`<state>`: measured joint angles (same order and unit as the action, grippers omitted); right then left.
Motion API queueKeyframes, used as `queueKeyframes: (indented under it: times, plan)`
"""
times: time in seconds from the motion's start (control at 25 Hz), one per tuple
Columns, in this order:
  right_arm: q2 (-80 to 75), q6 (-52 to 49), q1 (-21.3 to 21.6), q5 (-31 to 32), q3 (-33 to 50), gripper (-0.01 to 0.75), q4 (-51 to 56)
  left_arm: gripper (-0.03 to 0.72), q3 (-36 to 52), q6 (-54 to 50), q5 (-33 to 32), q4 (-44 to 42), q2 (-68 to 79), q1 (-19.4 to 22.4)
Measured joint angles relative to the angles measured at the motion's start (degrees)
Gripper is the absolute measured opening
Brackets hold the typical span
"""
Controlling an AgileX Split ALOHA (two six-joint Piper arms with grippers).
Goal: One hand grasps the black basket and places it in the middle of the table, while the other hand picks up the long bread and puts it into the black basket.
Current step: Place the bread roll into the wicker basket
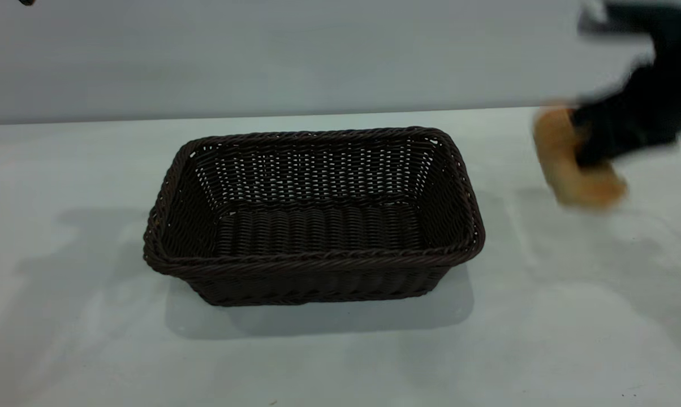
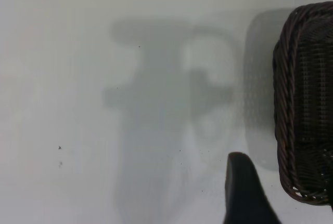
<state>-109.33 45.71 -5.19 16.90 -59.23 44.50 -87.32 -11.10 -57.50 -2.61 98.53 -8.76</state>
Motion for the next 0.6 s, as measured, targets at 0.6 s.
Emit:
queueKeyframes:
  times: [0.6]
  plan:
    - [-6.3,-2.4,-23.0,6.8,-14.6,0.196,1.7,0.449,0.0,0.8,-1.1,-0.1,-1.6,0.0]
